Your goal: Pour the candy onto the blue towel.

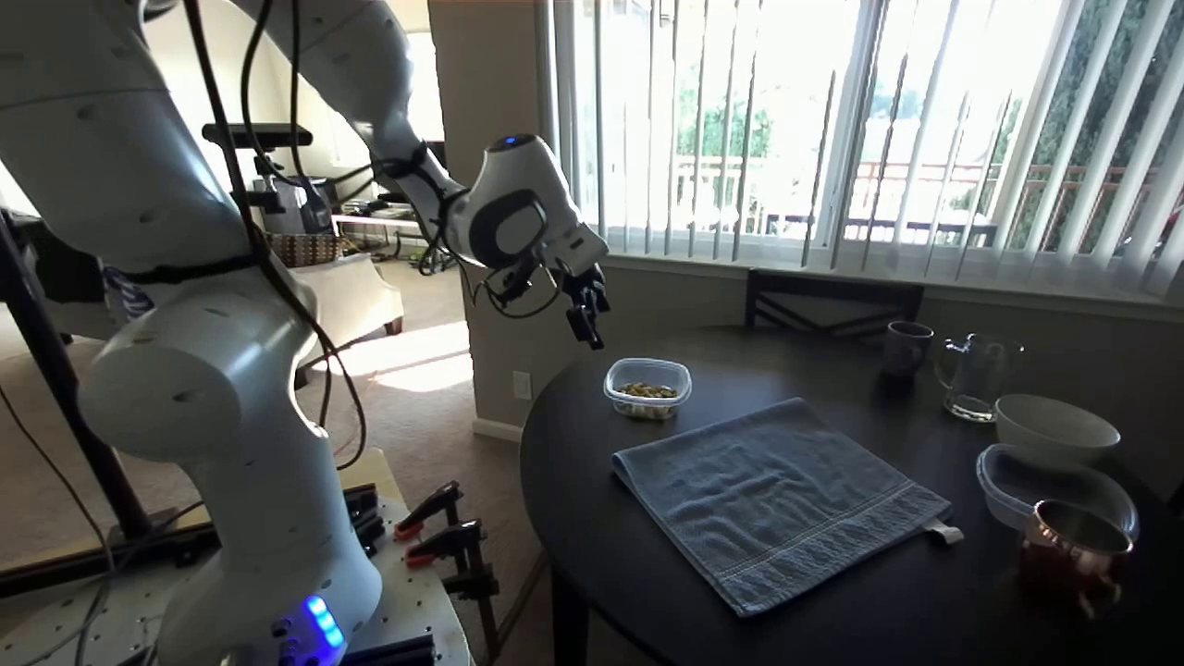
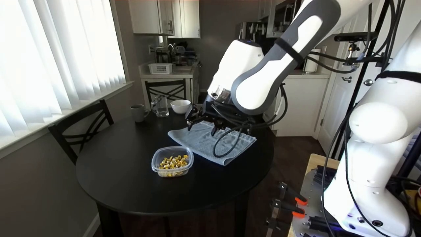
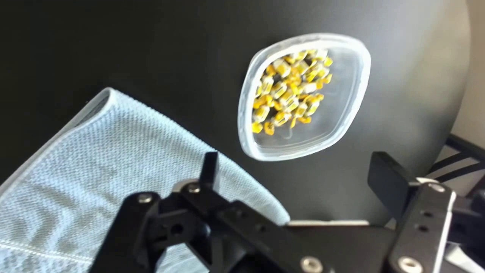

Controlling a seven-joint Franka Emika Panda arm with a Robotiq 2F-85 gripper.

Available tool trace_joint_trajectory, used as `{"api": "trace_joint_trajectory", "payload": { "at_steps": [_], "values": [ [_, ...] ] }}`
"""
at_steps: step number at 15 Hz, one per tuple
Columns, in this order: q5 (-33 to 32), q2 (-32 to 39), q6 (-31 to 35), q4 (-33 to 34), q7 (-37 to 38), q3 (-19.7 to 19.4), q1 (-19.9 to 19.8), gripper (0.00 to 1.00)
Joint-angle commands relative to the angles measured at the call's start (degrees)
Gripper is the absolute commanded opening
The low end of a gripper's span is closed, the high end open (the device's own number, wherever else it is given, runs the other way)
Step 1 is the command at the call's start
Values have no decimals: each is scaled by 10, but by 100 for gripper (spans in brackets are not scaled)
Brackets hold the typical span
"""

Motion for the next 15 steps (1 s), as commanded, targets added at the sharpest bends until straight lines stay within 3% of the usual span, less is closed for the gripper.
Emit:
{"api": "trace_joint_trajectory", "payload": {
  "at_steps": [1,4,10,13,15],
  "values": [
    [-161,-11,-38,21,152,72,-159,100],
    [-296,6,-94,63,263,189,-285,100],
    [-459,88,-221,128,352,366,-400,100],
    [-493,144,-245,131,355,405,-438,100],
    [-508,183,-239,130,347,400,-443,100]
  ]
}}
